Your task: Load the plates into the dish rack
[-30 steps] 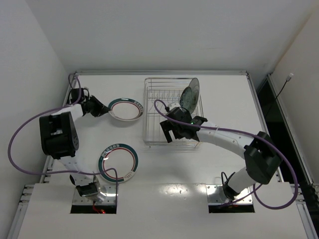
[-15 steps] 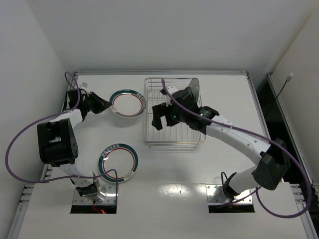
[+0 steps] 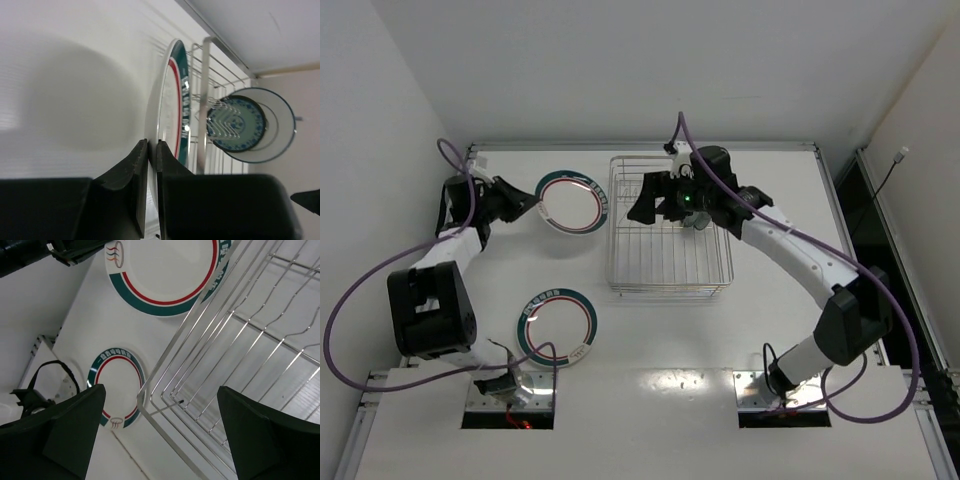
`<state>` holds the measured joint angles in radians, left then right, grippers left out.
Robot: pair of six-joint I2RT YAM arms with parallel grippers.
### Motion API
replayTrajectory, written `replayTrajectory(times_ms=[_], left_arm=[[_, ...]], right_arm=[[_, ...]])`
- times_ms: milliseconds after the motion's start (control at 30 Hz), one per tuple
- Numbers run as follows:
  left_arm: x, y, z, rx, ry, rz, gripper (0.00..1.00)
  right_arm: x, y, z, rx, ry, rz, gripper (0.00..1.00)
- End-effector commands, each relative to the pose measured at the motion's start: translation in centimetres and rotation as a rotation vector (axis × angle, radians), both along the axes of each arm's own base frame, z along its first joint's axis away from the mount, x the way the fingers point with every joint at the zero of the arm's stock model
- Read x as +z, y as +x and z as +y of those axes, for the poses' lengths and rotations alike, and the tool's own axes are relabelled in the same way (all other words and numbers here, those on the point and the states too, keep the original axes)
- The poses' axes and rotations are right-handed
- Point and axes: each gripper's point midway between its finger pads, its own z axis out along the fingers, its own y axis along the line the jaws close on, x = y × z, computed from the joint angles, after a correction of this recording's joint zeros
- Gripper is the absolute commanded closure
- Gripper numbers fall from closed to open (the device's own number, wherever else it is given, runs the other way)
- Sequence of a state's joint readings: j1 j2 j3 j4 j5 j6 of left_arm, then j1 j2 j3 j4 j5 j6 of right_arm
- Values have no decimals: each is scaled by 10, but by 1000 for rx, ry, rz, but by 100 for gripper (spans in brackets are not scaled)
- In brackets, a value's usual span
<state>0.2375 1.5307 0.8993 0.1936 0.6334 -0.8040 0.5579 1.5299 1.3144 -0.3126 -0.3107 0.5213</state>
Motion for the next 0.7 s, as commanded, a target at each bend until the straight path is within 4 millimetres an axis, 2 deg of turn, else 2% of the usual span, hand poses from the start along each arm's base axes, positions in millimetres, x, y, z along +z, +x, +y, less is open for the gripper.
replayTrajectory(times_ms=[0,33,67,100,133,233,267,367,400,533,600,667], left_arm=[[40,8,21,91,119,-73,100],[42,8,26,111,148,-73,100],[36,5,34,160,165,-29,100],[36,6,37,172,180,-26,100],[38,4,40,189,188,-25,100],[41,1,49,227,213,-22,100],[48,1,49,230,216,-44,100],[60,1,32,136,173,-112,100],[69,1,28,114,169,-149,100],[82,-3,10,31,114,-224,100],[99,-6,-3,-46,74,-301,100],[97,-12,-13,-92,11,-310,100]], right_arm=[[-1,-9,13,124,123,65,9],[-5,-12,15,142,132,69,9],[0,-16,17,163,165,60,9],[-7,-17,12,148,166,73,9],[-11,-18,12,141,172,86,9],[-6,-19,6,140,201,70,7],[-9,-19,3,140,202,80,7],[-10,-19,2,165,220,94,7],[-7,-20,3,176,235,94,7],[4,-17,3,200,309,95,7],[6,-20,5,222,339,96,7],[7,-14,1,208,364,112,9]])
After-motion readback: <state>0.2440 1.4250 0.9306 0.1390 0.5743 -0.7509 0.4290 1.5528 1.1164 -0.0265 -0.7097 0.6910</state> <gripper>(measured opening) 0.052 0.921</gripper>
